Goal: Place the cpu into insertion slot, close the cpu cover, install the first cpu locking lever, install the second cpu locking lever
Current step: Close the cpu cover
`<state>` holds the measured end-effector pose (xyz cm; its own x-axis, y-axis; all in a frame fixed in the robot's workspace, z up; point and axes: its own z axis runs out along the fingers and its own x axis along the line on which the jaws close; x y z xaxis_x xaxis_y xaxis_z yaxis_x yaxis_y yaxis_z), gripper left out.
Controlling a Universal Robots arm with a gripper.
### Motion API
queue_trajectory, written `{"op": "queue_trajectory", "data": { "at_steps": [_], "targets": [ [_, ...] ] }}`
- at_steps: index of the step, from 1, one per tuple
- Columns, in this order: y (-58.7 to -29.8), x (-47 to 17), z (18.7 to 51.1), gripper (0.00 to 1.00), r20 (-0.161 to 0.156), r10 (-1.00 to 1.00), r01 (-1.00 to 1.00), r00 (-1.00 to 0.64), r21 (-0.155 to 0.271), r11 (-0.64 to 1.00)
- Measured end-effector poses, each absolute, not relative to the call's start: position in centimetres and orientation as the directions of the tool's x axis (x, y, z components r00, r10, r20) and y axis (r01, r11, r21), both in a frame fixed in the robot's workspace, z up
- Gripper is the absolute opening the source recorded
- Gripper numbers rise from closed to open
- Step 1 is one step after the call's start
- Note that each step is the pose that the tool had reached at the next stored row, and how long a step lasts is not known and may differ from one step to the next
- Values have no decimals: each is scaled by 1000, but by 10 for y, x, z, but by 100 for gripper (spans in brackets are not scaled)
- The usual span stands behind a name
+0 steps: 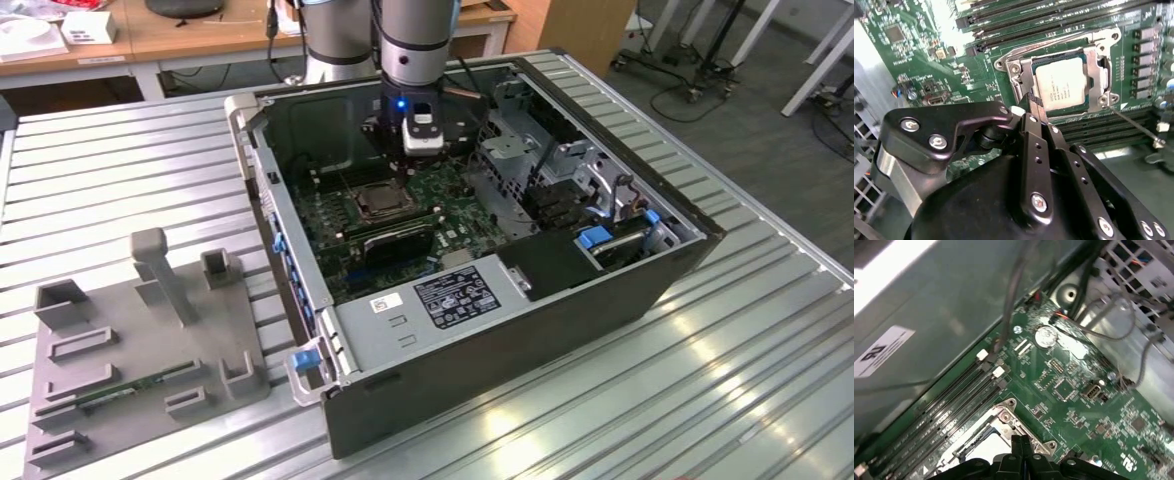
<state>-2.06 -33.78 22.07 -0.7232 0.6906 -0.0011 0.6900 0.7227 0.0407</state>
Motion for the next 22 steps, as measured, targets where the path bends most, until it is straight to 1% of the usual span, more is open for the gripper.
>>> {"op": "queue_trajectory", "data": {
  "at_steps": [15,19,22],
  "targets": [
    [-338,-21,219,11,-1,470,469,-883,41,882],
    [-338,-21,218,11,-1,411,410,-912,40,911],
    [-338,-21,218,11,-1,403,403,-915,40,915]
  ]
}}
